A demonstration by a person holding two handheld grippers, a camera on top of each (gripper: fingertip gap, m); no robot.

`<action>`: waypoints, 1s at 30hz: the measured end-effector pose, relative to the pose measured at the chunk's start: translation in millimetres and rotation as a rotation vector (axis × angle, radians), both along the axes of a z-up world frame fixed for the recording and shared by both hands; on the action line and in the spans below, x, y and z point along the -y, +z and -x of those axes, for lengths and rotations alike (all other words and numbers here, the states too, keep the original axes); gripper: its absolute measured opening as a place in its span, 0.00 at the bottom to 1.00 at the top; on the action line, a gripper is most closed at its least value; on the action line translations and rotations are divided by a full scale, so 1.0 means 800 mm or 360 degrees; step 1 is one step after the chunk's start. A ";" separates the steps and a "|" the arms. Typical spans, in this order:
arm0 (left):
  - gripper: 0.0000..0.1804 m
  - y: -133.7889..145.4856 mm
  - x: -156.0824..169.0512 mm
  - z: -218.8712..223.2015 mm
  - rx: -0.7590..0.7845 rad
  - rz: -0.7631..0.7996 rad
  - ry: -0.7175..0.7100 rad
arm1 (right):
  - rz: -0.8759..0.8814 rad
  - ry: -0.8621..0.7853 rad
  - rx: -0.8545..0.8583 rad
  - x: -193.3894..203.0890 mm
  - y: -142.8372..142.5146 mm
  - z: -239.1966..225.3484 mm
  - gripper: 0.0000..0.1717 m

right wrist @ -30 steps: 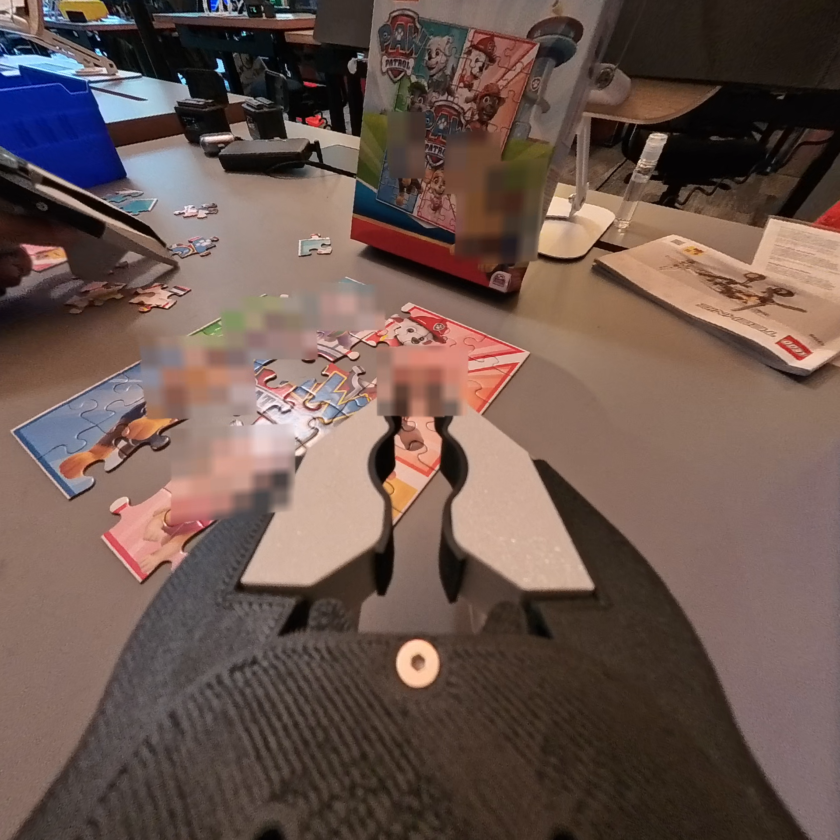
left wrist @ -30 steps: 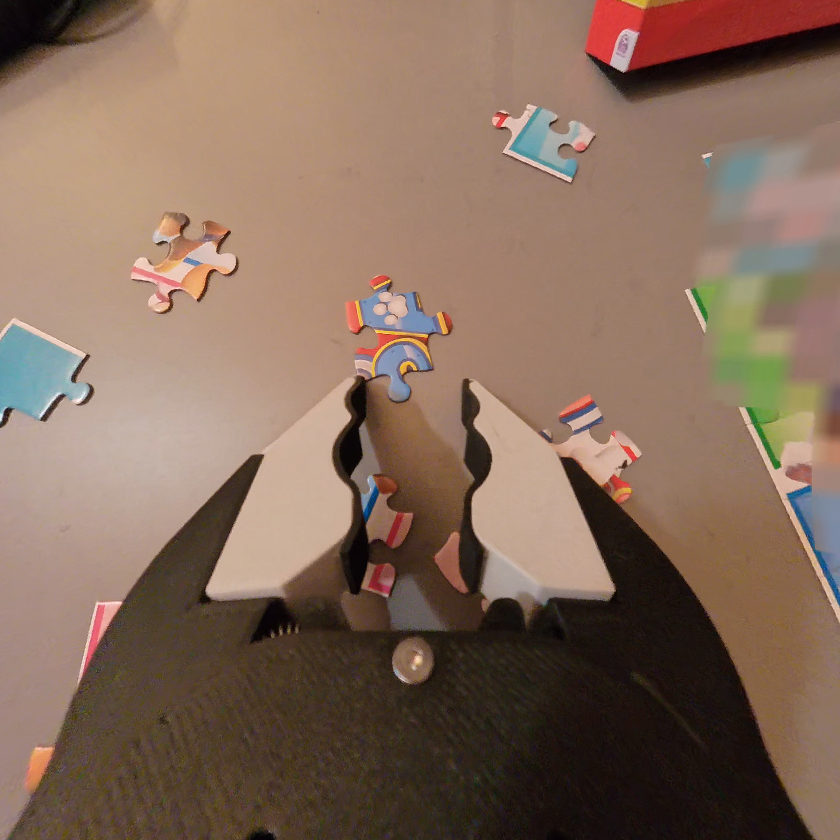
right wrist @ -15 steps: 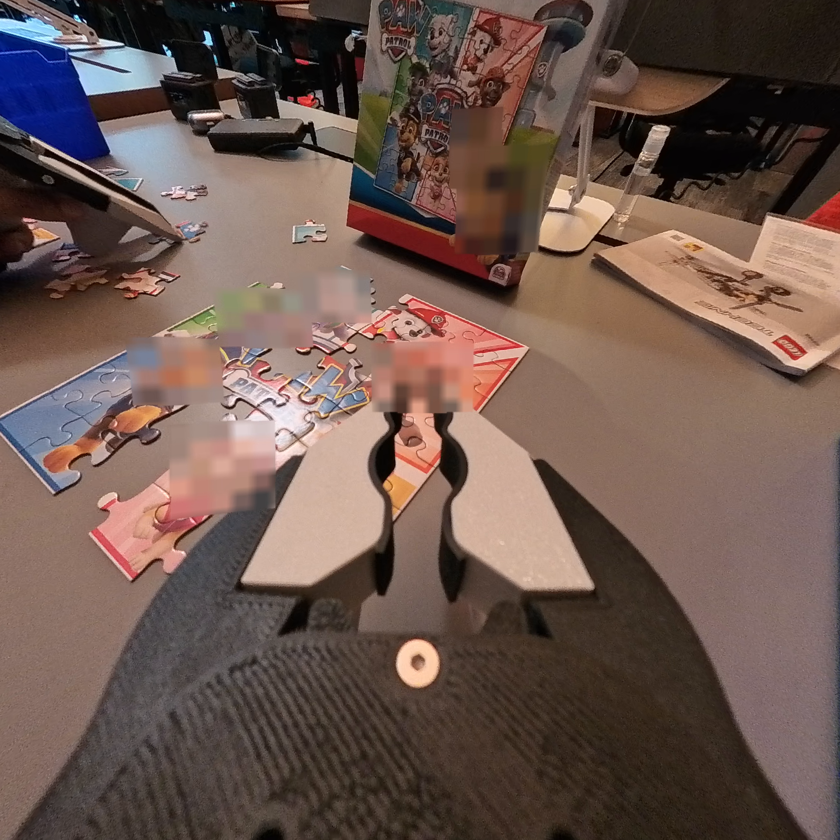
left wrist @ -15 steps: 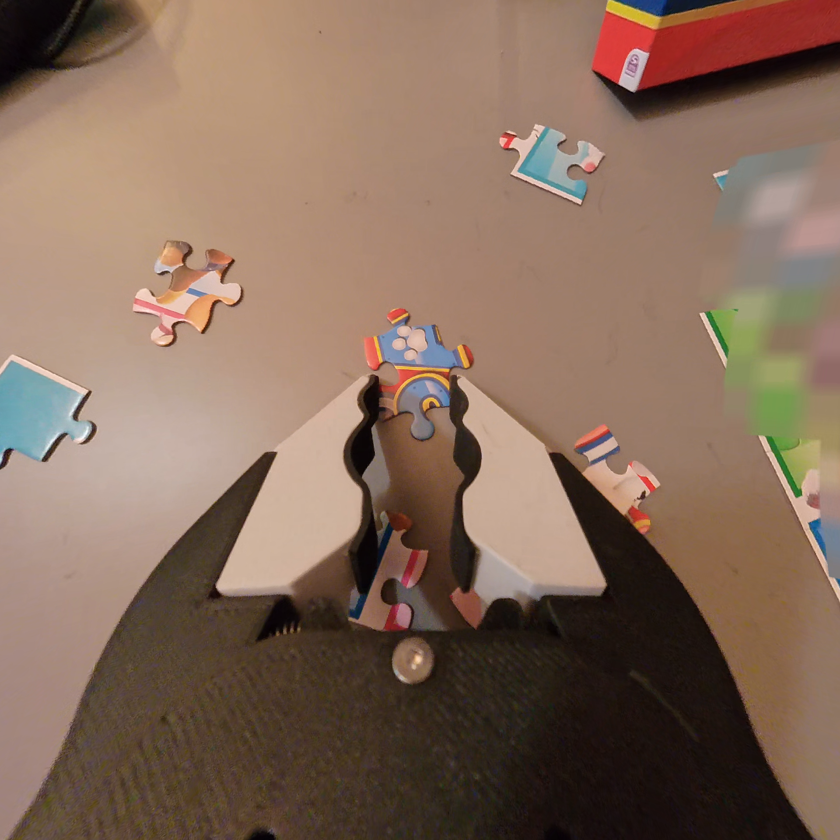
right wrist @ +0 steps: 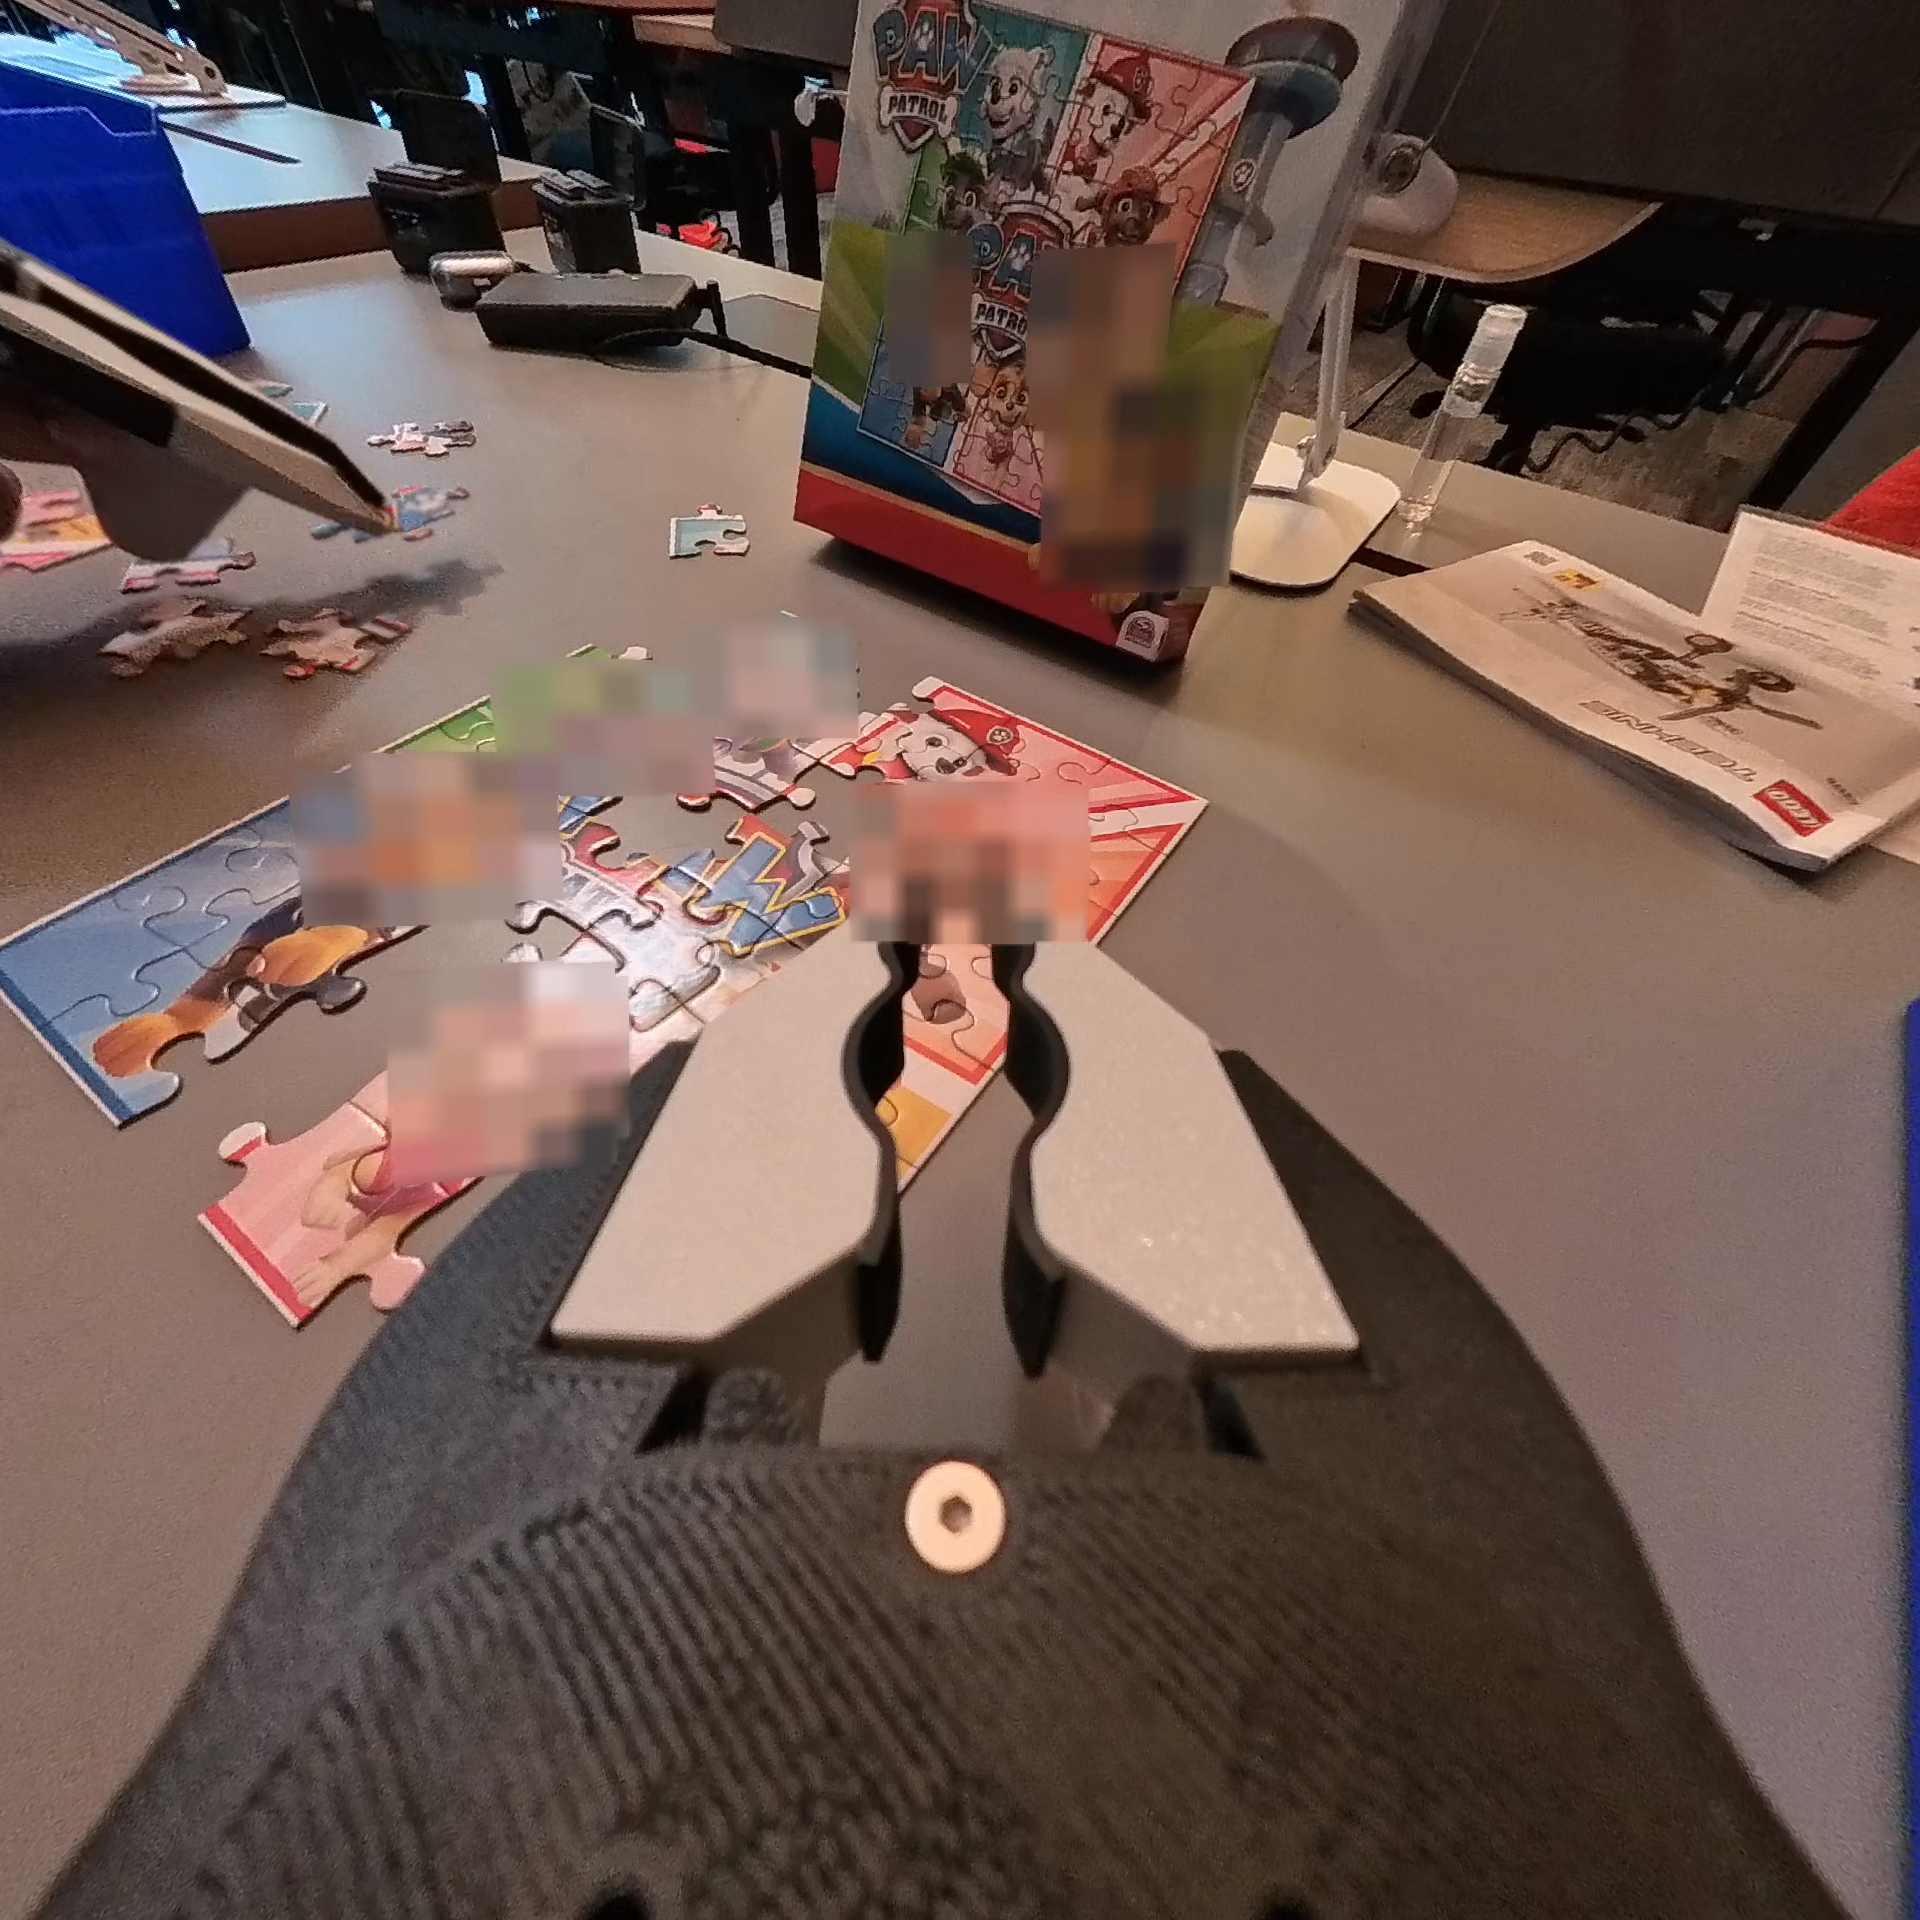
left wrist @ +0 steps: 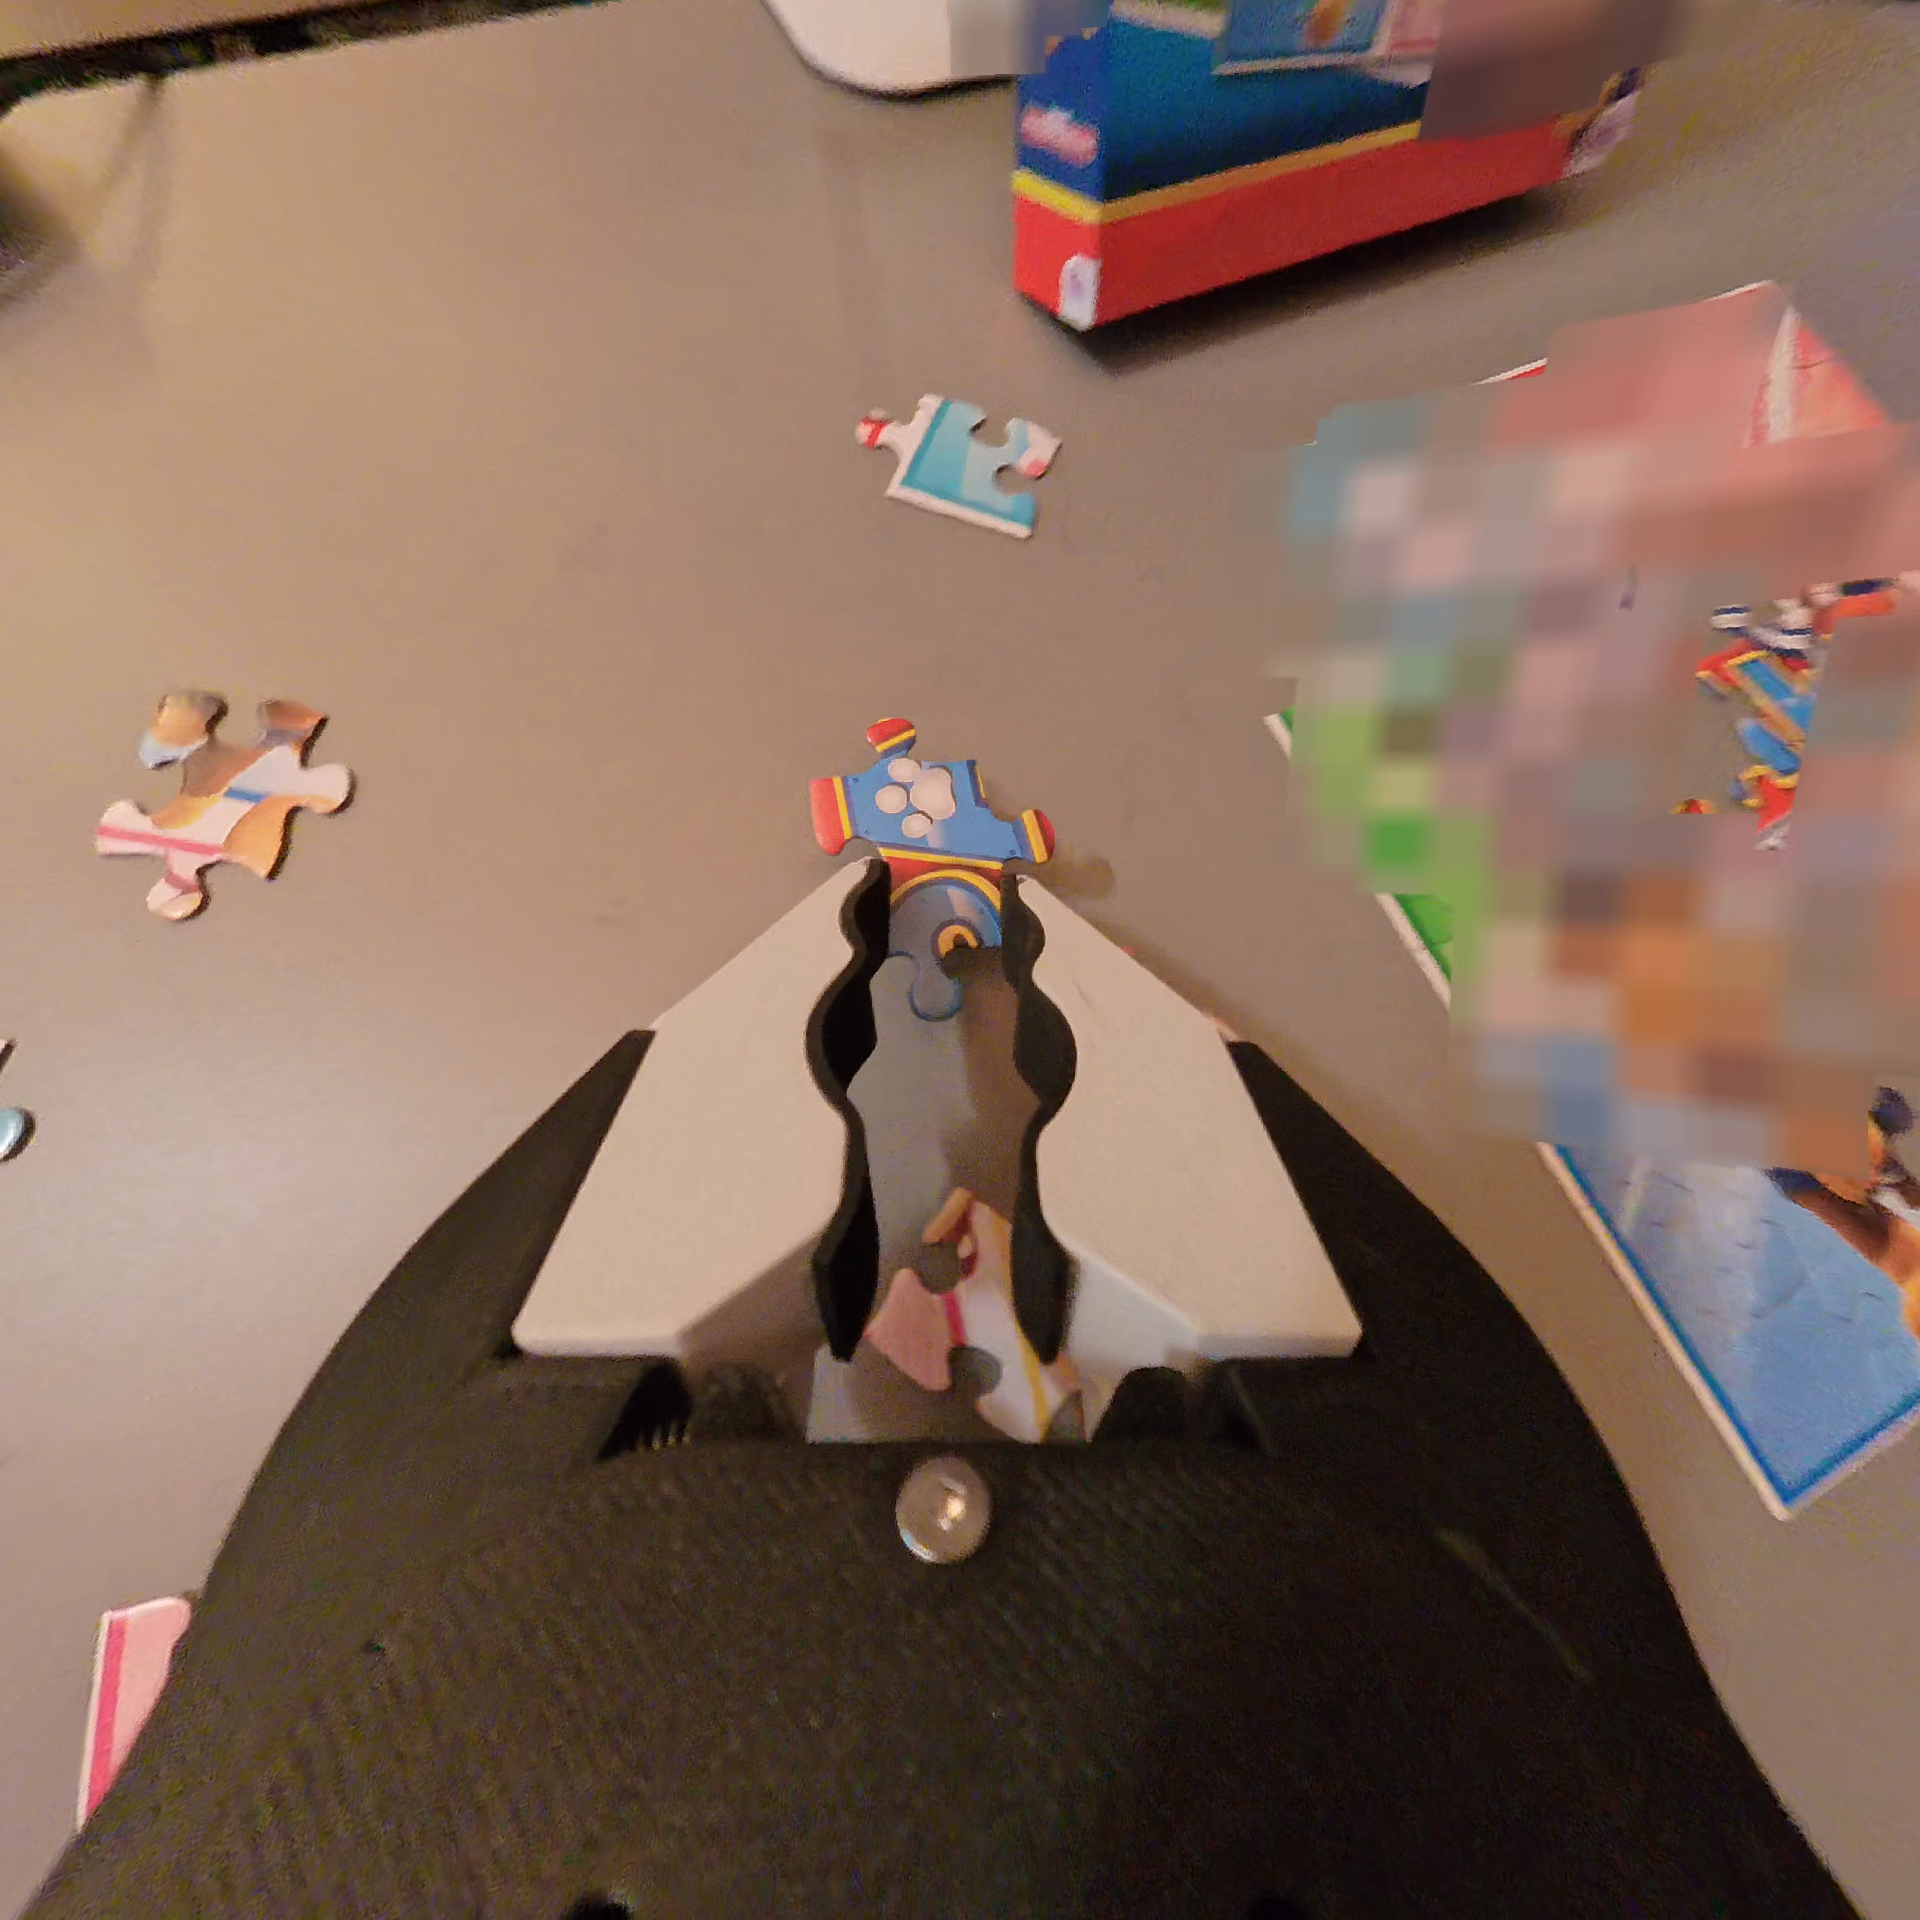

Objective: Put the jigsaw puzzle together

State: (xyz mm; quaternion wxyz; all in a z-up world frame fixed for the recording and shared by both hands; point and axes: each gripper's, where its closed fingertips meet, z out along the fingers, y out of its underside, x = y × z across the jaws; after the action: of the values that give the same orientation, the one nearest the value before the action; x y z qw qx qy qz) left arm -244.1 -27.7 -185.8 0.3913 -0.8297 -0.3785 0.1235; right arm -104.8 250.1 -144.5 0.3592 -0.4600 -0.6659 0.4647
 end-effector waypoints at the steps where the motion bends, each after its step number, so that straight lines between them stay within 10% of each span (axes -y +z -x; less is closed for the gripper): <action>1: 0.11 0.008 -0.008 -0.006 -0.0014 -0.0028 -0.0050 | 0.0000 0.0000 0.0001 0.000 0.000 0.000 0.07; 19: 0.10 0.049 -0.117 -0.126 -0.0136 -0.0145 -0.0870 | 0.0005 0.0006 -0.0007 0.000 0.001 -0.001 0.06; 30: 0.10 0.041 -0.124 -0.139 -0.0117 -0.0151 -0.0951 | 0.0004 0.0008 -0.0008 0.001 0.001 -0.001 0.06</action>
State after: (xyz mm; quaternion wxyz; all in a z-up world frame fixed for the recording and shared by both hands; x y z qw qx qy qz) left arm -132.7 71.2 -152.9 0.4621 -0.8800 -0.1086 0.0150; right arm -104.3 249.6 -143.8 0.3591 -0.4577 -0.6655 0.4676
